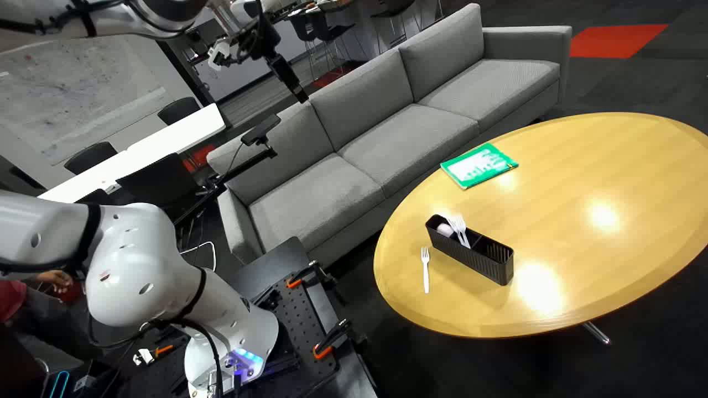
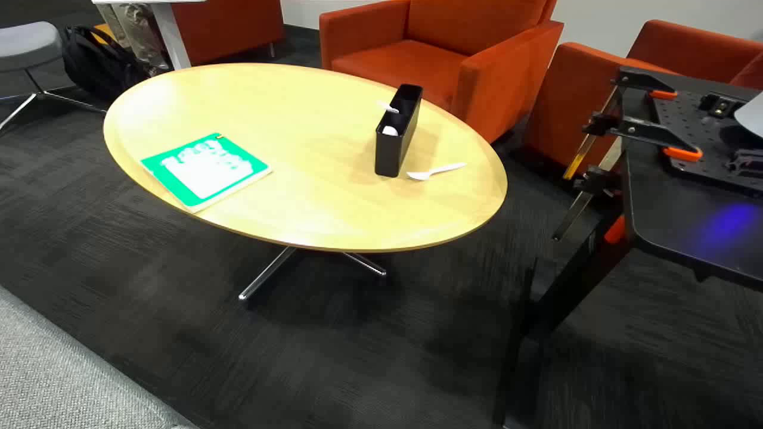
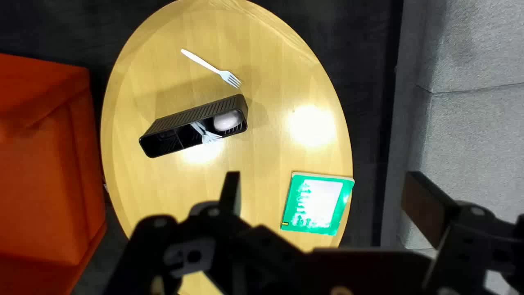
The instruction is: Put the white fork on the table into the utensil basket
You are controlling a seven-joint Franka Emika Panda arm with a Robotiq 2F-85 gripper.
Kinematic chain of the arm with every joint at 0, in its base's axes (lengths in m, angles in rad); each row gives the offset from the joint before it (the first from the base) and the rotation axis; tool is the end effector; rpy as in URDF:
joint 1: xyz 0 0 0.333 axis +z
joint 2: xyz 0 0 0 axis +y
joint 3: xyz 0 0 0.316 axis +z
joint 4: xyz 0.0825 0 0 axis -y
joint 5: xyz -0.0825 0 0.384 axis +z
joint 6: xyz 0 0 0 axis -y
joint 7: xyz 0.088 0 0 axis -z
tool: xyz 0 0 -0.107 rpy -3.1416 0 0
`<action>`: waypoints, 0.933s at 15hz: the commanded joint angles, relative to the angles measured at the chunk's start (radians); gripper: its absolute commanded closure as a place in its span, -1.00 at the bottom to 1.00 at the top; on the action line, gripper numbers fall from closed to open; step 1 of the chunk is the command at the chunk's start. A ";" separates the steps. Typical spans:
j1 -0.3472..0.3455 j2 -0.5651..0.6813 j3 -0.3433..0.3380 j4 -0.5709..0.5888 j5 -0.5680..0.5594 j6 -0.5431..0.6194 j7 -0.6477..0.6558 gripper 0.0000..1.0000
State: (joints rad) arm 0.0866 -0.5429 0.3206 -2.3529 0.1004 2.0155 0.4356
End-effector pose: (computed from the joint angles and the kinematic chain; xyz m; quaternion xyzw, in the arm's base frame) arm 0.3719 0.1837 0.5358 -0.9941 0.0457 -0.0983 0.0043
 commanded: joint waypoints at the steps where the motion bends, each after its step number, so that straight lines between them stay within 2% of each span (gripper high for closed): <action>1: 0.015 0.003 -0.013 0.003 -0.009 -0.003 0.007 -1.00; 8: 0.015 0.003 -0.013 0.003 -0.009 -0.003 0.007 -1.00; 12: -0.017 0.079 -0.036 -0.062 -0.107 0.126 -0.071 -1.00; 14: -0.025 0.132 -0.073 -0.114 -0.136 0.213 -0.107 -1.00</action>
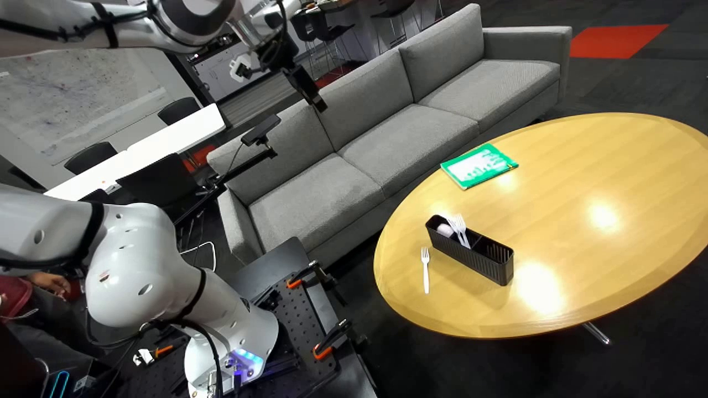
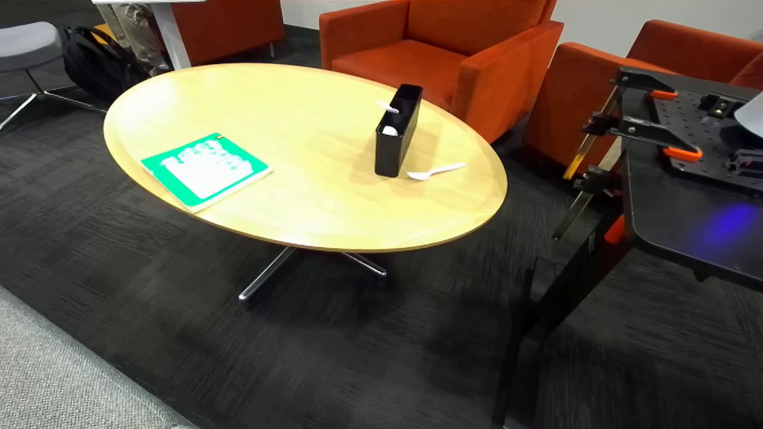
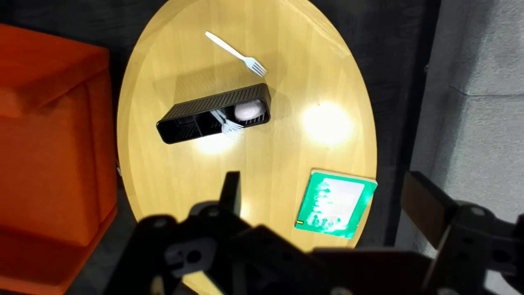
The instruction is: Put the white fork on the table into the utensil basket
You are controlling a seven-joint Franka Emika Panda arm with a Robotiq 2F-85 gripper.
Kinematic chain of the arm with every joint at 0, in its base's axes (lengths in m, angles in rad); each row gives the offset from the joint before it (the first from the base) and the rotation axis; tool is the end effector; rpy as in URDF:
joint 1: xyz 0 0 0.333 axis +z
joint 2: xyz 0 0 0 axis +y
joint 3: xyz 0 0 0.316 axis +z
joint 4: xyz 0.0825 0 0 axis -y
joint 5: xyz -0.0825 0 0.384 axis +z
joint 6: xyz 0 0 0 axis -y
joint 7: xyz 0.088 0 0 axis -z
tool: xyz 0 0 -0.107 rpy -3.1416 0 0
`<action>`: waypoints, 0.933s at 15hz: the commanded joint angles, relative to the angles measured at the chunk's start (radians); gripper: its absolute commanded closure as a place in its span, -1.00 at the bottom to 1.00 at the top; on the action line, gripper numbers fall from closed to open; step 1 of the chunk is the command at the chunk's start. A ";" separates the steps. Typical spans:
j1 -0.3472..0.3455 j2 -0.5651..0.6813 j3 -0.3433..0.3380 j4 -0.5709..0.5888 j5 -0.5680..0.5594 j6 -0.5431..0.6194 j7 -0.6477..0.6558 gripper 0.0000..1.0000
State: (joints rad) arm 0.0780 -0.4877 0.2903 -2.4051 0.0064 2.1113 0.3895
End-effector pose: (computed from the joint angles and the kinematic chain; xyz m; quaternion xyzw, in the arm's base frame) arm 0.3927 0.1616 0.5010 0.9938 -0.0220 0.1050 0.0287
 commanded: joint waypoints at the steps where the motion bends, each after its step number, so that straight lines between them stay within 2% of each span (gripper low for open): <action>1: -0.025 0.109 -0.062 -0.085 -0.052 0.165 -0.077 -1.00; 4: -0.048 0.222 -0.129 -0.141 -0.072 0.295 -0.148 -1.00; 7: -0.058 0.322 -0.191 -0.168 -0.062 0.378 -0.232 -1.00; 9: -0.063 0.369 -0.214 -0.168 -0.074 0.378 -0.262 -1.00; 10: -0.091 0.367 -0.196 -0.148 -0.228 0.274 -0.171 -1.00; 11: -0.059 0.362 -0.215 -0.164 -0.114 0.341 -0.229 -1.00; 12: -0.068 0.374 -0.216 -0.163 -0.174 0.324 -0.203 -1.00; 14: -0.074 0.379 -0.216 -0.162 -0.205 0.313 -0.190 -1.00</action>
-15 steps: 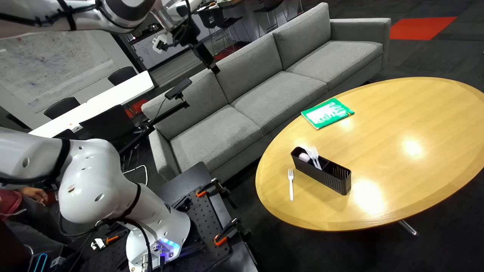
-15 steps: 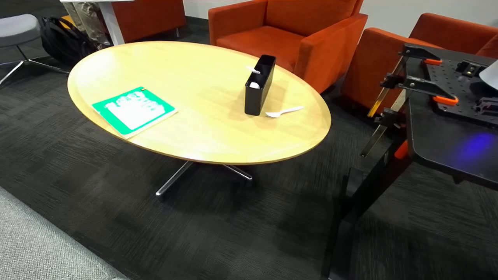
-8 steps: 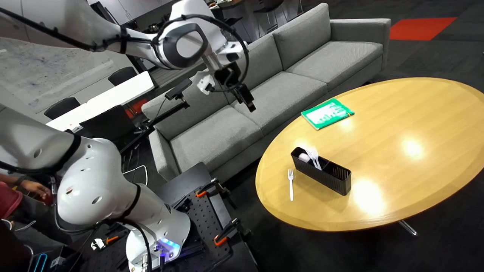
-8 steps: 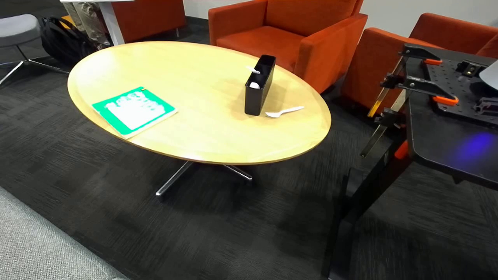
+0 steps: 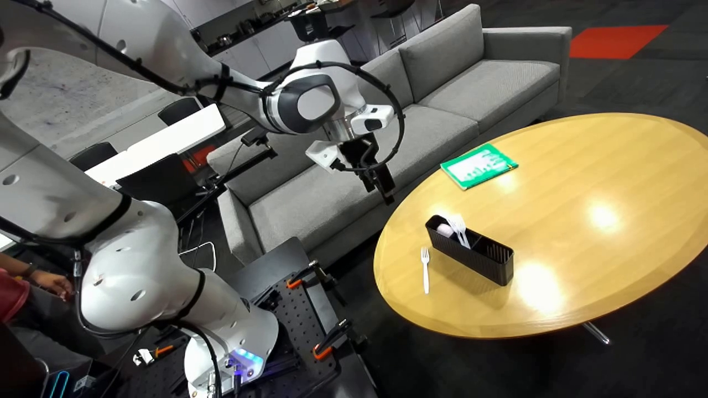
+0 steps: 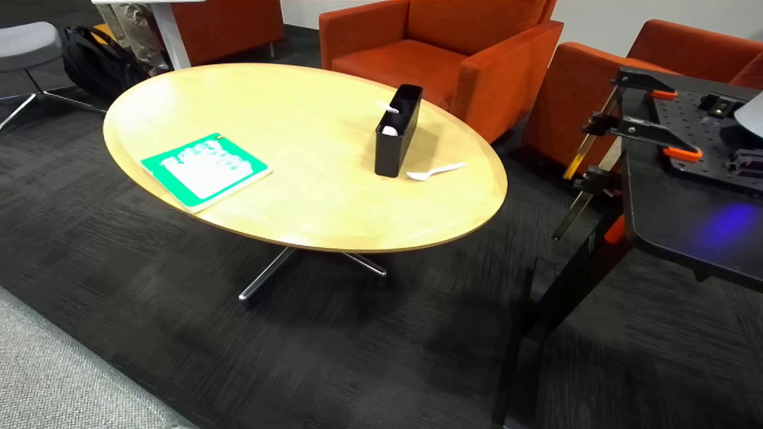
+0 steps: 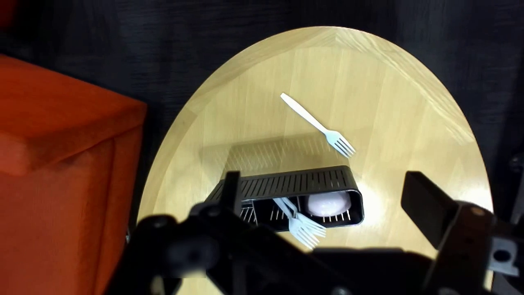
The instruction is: Put the white fork on the table into the utensil basket
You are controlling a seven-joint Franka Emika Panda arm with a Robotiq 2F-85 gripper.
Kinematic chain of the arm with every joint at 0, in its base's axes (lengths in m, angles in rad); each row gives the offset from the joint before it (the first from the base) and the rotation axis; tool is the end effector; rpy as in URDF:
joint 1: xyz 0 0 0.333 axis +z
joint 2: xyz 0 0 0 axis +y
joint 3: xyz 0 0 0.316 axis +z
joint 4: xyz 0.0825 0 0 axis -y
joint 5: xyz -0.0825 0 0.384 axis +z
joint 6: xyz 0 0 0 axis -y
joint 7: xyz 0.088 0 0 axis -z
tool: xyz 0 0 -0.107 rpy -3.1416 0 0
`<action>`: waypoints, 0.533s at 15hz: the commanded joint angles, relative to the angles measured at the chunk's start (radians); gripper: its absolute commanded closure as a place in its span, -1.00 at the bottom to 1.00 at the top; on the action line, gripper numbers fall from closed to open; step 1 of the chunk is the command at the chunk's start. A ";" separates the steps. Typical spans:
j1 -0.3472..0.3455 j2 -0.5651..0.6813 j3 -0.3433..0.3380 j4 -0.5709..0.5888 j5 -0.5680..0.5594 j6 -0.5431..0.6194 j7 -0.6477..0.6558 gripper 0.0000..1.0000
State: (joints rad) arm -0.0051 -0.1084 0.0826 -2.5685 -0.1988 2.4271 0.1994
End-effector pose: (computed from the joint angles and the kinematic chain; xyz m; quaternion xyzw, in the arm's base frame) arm 0.4370 0.0327 0.2999 0.9974 0.0150 -0.0074 0.0699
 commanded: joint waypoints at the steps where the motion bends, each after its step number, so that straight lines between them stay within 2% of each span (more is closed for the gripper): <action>1: 0.009 -0.001 -0.008 0.003 -0.001 -0.005 0.000 -1.00; 3: 0.009 -0.001 -0.006 0.007 -0.001 -0.008 0.000 -1.00; 5: 0.018 0.033 -0.014 0.001 0.048 0.027 -0.052 -1.00; 7: 0.030 0.082 -0.022 -0.012 0.120 0.083 -0.174 -1.00; 8: 0.031 0.119 -0.019 -0.011 0.118 0.105 -0.195 -1.00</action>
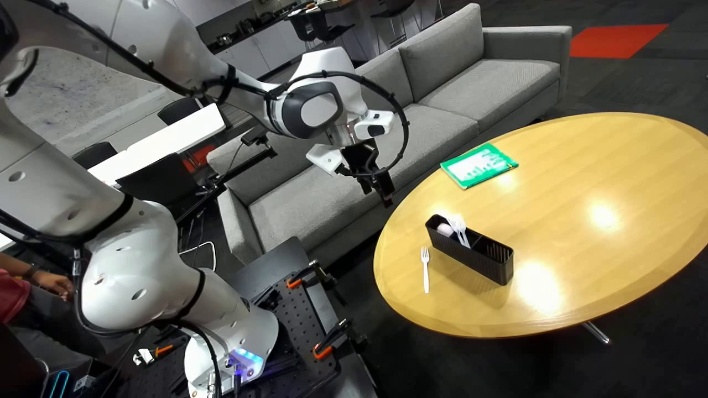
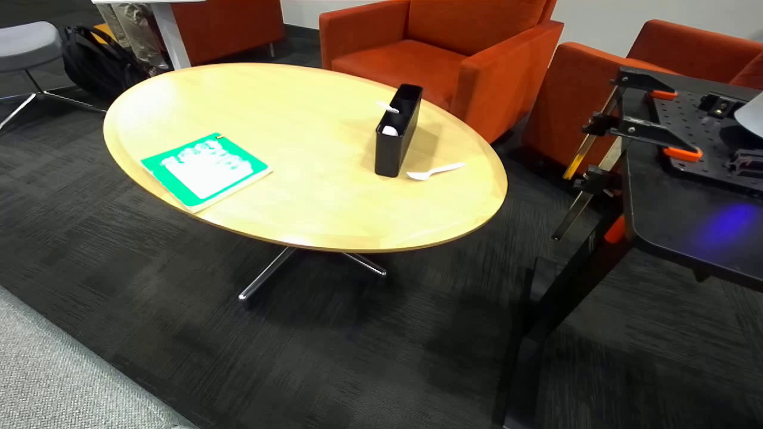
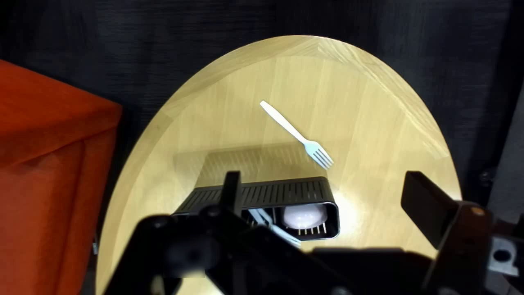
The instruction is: Put the white fork on the table into the utensil basket
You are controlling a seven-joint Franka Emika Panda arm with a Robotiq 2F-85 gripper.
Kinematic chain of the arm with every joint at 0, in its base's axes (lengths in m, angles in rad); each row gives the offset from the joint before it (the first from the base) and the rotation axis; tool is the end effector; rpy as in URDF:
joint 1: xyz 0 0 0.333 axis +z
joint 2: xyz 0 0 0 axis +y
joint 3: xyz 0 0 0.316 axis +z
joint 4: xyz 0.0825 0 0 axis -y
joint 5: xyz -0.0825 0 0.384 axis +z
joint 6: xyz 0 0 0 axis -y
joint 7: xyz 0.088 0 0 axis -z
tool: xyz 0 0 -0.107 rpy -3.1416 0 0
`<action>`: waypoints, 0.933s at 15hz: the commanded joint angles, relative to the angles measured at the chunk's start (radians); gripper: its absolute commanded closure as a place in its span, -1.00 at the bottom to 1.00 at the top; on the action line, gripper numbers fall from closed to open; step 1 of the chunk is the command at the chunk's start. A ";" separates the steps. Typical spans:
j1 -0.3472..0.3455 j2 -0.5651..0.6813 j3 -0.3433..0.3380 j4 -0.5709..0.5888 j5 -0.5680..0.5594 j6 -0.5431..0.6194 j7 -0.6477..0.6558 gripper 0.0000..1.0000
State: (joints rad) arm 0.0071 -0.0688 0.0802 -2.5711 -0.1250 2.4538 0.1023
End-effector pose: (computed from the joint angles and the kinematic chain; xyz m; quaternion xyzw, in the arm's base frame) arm 0.4370 0.0379 0.2837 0.9980 0.0416 -0.0204 0.0433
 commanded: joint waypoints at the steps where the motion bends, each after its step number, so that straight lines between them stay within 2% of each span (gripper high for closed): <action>1: 0.021 0.115 -0.015 -0.009 0.063 0.108 -0.147 -1.00; 6: -0.001 0.354 -0.019 0.030 0.033 0.234 -0.279 -1.00; 10: 0.022 0.543 -0.075 0.111 -0.053 0.345 -0.243 -1.00; 14: 0.066 0.688 -0.131 0.221 -0.099 0.394 -0.217 -1.00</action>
State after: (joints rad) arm 0.0309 0.5230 -0.0129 -2.4357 -0.1936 2.8179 -0.1484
